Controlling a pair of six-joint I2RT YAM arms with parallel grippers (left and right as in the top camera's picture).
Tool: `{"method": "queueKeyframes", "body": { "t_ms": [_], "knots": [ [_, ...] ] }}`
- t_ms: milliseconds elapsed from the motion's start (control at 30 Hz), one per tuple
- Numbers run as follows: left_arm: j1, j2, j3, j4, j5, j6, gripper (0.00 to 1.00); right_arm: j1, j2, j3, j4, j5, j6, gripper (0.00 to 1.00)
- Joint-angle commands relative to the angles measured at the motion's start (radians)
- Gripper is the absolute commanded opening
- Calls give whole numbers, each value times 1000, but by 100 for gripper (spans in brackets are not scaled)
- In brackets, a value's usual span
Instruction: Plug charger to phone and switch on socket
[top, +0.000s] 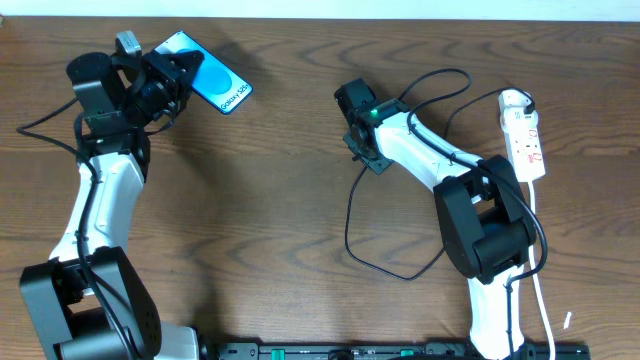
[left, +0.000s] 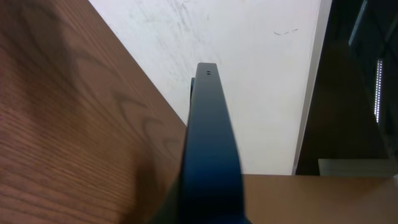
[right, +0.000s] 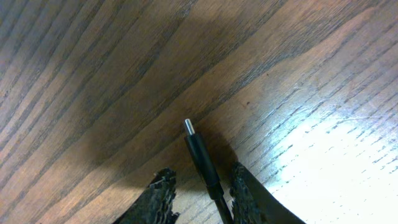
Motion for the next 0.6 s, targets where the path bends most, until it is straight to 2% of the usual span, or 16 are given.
{"method": "queueKeyframes", "body": {
  "t_ms": [0,167,267,567],
  "knots": [
    [5,-24,3,9,24,17,7,-13,30,8,1,18,6,26],
    [5,-24,3,10,24,17,8,-26,30,8,5,18,6,25],
    [5,-24,3,10,24,17,8,-32,30,8,6,18,6,21],
    [5,-24,3,10,24,16,7,-34,30,8,5,-6,5,23]
  ]
}}
